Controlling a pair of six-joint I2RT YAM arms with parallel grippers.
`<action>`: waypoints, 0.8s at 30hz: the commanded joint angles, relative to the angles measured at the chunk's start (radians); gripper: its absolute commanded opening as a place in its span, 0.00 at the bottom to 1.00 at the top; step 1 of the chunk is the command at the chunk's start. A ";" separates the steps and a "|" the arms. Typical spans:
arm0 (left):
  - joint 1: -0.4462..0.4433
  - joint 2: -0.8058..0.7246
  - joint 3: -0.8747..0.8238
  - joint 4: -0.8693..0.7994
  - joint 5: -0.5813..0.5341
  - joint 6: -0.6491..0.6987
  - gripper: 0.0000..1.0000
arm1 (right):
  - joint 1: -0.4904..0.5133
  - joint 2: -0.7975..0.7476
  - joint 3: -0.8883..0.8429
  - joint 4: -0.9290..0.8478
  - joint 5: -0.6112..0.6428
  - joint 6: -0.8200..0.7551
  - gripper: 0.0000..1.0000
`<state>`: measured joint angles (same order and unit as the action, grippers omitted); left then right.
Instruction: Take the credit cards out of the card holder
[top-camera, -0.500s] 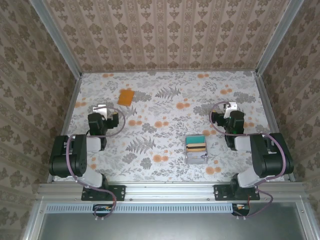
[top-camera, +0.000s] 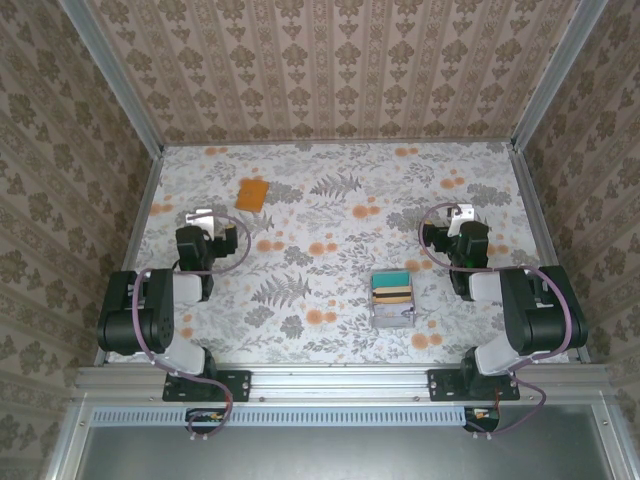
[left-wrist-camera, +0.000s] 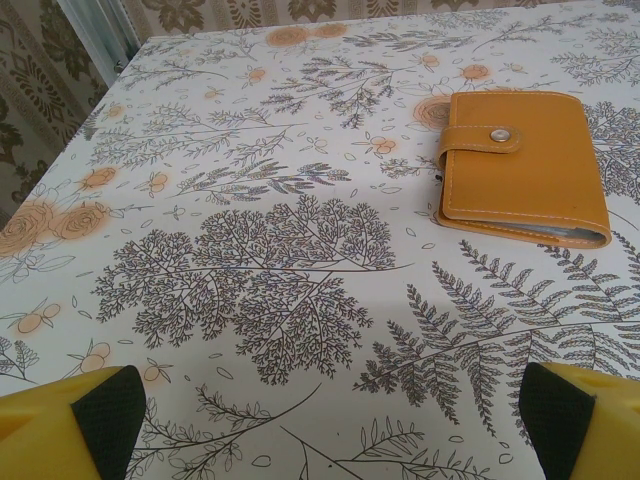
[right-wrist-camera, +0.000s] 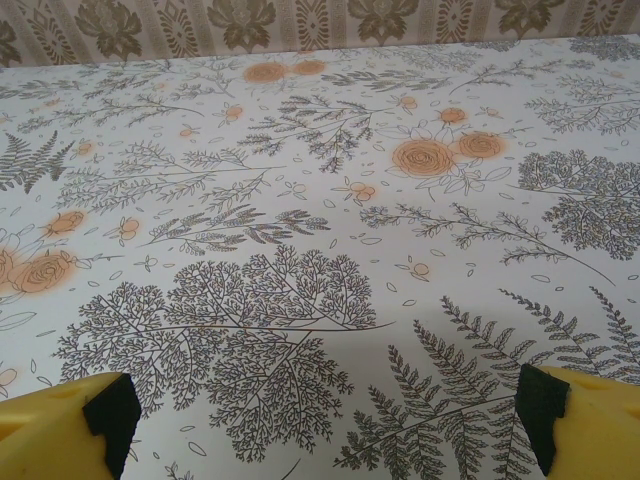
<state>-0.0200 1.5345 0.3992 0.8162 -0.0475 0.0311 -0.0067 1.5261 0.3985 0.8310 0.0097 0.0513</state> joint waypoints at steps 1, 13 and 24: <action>-0.001 0.000 0.009 0.031 0.018 0.018 1.00 | -0.006 0.002 0.008 0.023 -0.019 -0.010 1.00; -0.003 -0.078 0.064 -0.129 -0.022 0.008 1.00 | -0.006 -0.011 0.007 0.018 -0.017 -0.010 1.00; 0.024 -0.236 0.508 -0.951 -0.196 -0.394 1.00 | -0.006 -0.353 0.217 -0.633 0.223 0.291 1.00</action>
<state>-0.0174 1.2831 0.7975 0.1806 -0.2367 -0.1692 -0.0067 1.2350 0.5407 0.4381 0.1478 0.1822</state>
